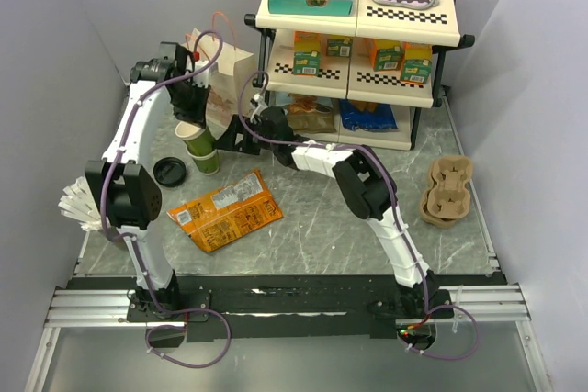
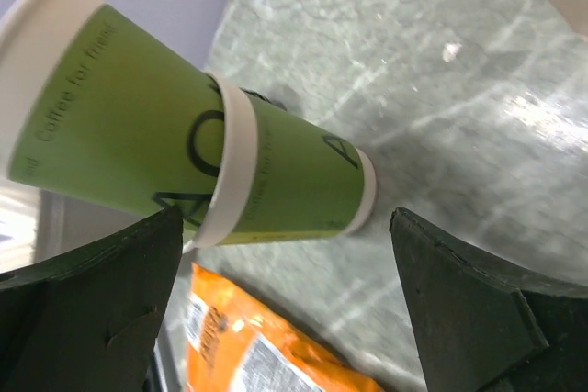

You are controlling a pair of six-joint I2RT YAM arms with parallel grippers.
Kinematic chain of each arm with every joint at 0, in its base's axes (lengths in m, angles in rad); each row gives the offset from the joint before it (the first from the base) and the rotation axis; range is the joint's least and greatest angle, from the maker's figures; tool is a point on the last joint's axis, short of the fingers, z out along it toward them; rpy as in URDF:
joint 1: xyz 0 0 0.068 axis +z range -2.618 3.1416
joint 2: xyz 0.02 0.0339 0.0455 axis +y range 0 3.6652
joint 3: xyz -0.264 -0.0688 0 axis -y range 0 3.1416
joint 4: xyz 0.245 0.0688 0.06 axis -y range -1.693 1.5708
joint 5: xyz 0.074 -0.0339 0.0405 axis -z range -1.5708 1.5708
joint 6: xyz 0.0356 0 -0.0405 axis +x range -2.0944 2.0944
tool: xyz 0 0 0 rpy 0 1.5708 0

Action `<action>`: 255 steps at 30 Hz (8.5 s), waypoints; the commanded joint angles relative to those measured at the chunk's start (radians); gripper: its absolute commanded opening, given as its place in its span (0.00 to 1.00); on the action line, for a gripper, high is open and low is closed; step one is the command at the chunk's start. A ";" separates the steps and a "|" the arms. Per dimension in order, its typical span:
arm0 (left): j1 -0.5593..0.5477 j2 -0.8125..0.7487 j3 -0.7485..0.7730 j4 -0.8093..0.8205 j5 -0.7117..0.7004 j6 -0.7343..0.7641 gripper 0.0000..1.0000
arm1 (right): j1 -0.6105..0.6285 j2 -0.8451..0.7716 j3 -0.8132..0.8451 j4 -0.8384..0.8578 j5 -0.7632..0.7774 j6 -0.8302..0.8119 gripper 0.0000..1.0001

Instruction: Pack the takeout coffee

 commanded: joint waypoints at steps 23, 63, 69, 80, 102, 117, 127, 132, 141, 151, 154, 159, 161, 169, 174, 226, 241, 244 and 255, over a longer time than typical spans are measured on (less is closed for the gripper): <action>-0.103 -0.212 -0.019 0.055 -0.159 0.075 0.01 | -0.065 -0.476 -0.288 0.027 -0.148 -0.304 1.00; -0.925 0.085 -0.116 0.391 -0.348 0.076 0.01 | -0.592 -1.705 -0.948 -0.877 0.333 -0.793 1.00; -0.936 0.081 -0.171 0.407 -0.345 0.055 0.01 | -0.611 -1.717 -0.933 -0.890 0.309 -0.782 1.00; -0.964 0.076 -0.205 0.401 -0.334 0.039 0.06 | -0.614 -1.705 -0.925 -0.884 0.312 -0.784 1.00; -0.376 -0.393 -0.119 0.181 -0.158 0.070 0.47 | -0.614 -1.588 -0.869 -0.791 0.122 -0.848 1.00; 0.158 -0.357 -0.487 0.130 -0.080 0.090 0.34 | -0.574 -1.416 -0.812 -0.680 -0.022 -0.857 1.00; 0.153 -0.225 -0.556 0.257 -0.072 0.065 0.36 | -0.572 -1.377 -0.810 -0.683 -0.044 -0.853 1.00; 0.141 -0.180 -0.584 0.328 -0.128 0.036 0.35 | -0.572 -1.360 -0.801 -0.697 -0.048 -0.857 1.00; 0.109 -0.127 -0.611 0.397 -0.205 0.018 0.37 | -0.571 -1.352 -0.792 -0.709 -0.044 -0.862 1.00; 0.102 -0.071 -0.605 0.429 -0.218 0.007 0.34 | -0.572 -1.373 -0.815 -0.716 -0.036 -0.863 1.00; 0.078 -0.059 -0.601 0.434 -0.219 0.010 0.32 | -0.572 -1.377 -0.818 -0.719 -0.032 -0.870 1.00; 0.069 -0.041 -0.590 0.426 -0.250 0.009 0.30 | -0.571 -1.380 -0.821 -0.720 -0.029 -0.873 1.00; 0.067 -0.034 -0.585 0.423 -0.253 0.009 0.29 | -0.572 -1.378 -0.826 -0.717 -0.029 -0.871 1.00; 0.066 -0.028 -0.587 0.415 -0.302 0.012 0.24 | -0.572 -1.380 -0.832 -0.712 -0.027 -0.870 1.00; 0.066 -0.041 -0.587 0.407 -0.294 0.010 0.25 | -0.572 -1.380 -0.833 -0.709 -0.029 -0.870 1.00; 0.053 -0.050 -0.641 0.415 -0.357 0.029 0.03 | -0.572 -1.347 -0.833 -0.696 -0.035 -0.867 1.00; 0.064 -0.220 -0.584 0.342 -0.357 0.088 0.01 | -0.572 -1.323 -0.820 -0.686 -0.042 -0.856 1.00; 0.070 -0.238 -0.562 0.325 -0.353 0.090 0.01 | -0.572 -1.320 -0.821 -0.680 -0.044 -0.850 1.00; 0.053 -0.176 -0.645 0.394 -0.294 0.085 0.34 | -0.574 -1.320 -0.826 -0.668 -0.052 -0.847 1.00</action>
